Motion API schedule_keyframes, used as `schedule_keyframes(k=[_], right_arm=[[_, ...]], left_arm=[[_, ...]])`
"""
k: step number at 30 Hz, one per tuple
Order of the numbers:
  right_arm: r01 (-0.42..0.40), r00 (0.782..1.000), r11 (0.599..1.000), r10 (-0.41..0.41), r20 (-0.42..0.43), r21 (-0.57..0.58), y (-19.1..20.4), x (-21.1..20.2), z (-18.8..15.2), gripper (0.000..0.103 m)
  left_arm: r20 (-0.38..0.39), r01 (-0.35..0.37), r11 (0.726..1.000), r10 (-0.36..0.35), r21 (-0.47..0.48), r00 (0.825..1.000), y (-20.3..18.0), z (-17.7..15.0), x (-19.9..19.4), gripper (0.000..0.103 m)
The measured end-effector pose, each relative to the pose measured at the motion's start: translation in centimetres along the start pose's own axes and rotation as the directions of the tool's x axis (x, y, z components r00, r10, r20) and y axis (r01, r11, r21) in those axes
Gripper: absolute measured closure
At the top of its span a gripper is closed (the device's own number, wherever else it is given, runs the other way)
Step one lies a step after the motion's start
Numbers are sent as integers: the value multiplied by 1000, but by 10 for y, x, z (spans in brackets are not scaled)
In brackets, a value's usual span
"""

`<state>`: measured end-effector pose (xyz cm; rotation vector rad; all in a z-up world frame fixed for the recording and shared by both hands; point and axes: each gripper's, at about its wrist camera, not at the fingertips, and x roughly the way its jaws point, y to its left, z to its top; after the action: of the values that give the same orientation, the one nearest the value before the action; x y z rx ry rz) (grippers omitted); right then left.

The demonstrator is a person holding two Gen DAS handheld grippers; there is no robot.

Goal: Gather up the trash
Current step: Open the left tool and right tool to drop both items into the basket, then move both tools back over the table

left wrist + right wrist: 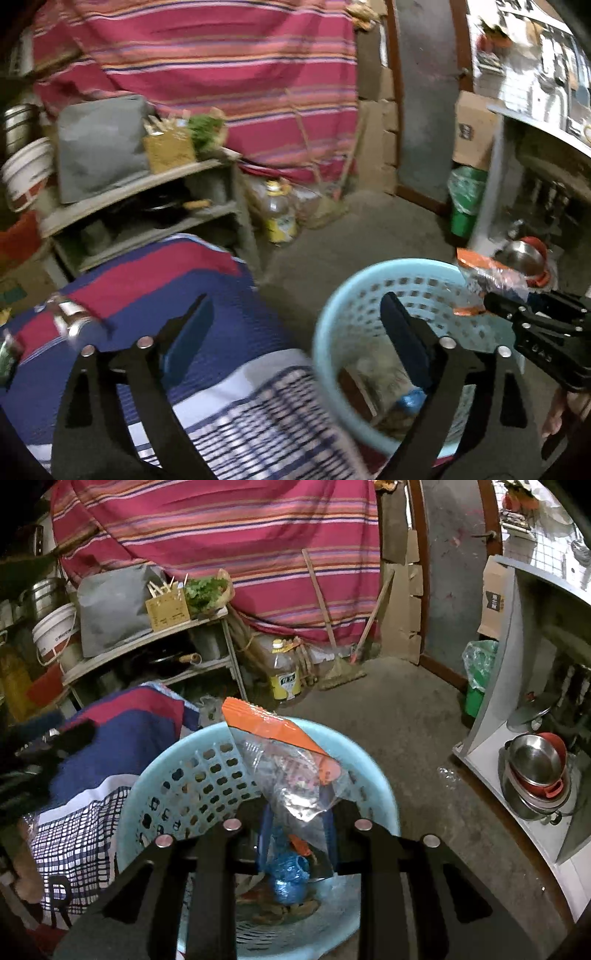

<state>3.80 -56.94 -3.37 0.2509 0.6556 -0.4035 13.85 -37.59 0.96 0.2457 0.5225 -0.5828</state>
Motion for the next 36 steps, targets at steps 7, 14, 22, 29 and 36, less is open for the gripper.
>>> schedule_keyframes(k=[7,14,22,29,36], right_arm=[[48,999,997,-48,6,-57,26,7,-5,29],[24,997,998,-19,74,-66,49,-34,-7,9],[-95,972,984,124,199,-149,121,-115,-24,4],[-227,940,951,270,207,-210,195,-164,-55,4],[-238,942,945,281,183,-225,246,-178,-100,4]], left_arm=[[109,-155,986,162,-68,981,55,-14,-68,6],[137,-306,939,328,-158,935,118,-49,-151,5],[144,-408,883,447,-234,883,176,-95,-239,5],[139,-497,830,540,-254,830,191,-128,-276,5],[99,-454,860,485,-232,869,202,-155,-278,5]])
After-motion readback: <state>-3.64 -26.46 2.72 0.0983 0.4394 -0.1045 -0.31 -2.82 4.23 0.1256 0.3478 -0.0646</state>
